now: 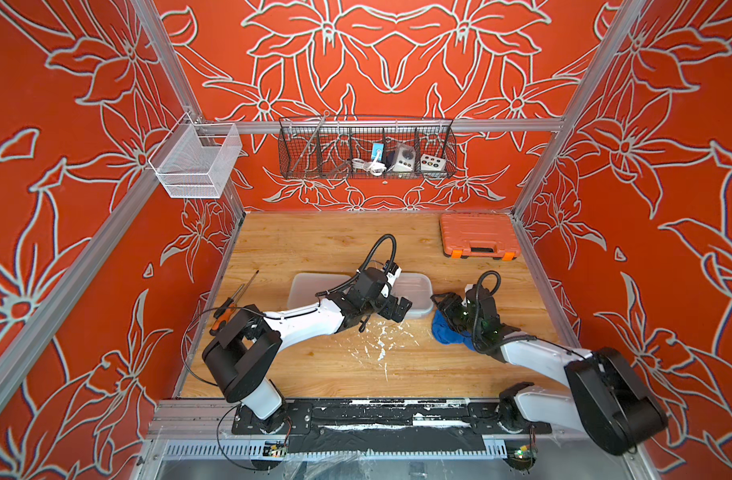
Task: Wipe the insides of the lunch boxes
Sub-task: Open the fastener of the lunch box.
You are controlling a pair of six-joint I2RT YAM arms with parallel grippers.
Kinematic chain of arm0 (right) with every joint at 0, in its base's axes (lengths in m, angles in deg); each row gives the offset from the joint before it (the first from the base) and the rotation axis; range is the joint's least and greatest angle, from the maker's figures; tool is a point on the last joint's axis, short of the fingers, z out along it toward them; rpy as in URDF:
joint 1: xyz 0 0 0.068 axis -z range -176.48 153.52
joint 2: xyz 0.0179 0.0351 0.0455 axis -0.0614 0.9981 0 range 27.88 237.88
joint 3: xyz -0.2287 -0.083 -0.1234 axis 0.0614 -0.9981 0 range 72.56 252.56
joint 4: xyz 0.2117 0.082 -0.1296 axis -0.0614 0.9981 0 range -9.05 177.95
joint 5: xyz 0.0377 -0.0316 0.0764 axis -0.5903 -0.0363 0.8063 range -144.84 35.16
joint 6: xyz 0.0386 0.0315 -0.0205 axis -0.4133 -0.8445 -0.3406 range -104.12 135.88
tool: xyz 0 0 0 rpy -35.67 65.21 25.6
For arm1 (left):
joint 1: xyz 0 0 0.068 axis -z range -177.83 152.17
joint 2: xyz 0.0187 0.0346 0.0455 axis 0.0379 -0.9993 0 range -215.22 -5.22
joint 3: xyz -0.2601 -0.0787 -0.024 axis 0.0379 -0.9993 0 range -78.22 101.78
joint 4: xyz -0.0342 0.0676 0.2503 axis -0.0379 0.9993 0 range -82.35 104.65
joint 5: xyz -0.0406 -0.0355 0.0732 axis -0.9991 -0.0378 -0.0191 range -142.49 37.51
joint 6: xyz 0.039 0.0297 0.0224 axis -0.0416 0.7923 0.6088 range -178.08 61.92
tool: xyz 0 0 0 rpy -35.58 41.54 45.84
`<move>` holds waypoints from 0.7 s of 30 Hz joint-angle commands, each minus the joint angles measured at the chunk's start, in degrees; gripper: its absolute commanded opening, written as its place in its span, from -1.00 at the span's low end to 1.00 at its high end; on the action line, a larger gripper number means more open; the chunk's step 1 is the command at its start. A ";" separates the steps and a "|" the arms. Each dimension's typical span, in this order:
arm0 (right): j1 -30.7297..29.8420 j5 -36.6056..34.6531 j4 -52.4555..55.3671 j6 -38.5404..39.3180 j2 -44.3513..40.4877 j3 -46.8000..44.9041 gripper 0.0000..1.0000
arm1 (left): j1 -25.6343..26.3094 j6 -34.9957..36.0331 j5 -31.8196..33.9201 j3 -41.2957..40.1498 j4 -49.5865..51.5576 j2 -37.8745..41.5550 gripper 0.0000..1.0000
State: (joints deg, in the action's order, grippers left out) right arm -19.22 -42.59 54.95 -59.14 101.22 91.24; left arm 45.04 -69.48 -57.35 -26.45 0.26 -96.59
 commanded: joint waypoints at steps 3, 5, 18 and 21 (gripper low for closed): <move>0.15 1.50 -7.91 -4.33 1.99 1.24 0.21 | 0.37 3.26 0.08 1.38 -3.82 -2.23 0.97; 0.15 0.79 -8.50 -5.18 1.78 0.52 0.21 | 0.37 4.13 -0.29 1.73 -4.24 -3.51 0.97; -0.02 2.24 -33.39 -14.41 17.91 -2.13 0.16 | 0.31 4.33 2.13 1.41 -6.84 -7.68 0.89; -0.08 1.31 -33.18 -14.80 17.68 -3.83 0.16 | 0.30 4.15 2.36 1.92 -6.93 -7.83 0.89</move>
State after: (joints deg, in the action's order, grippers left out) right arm -19.00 -40.71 25.68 -71.08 118.55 89.32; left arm 45.04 -65.55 -55.98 -25.27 -7.90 -103.01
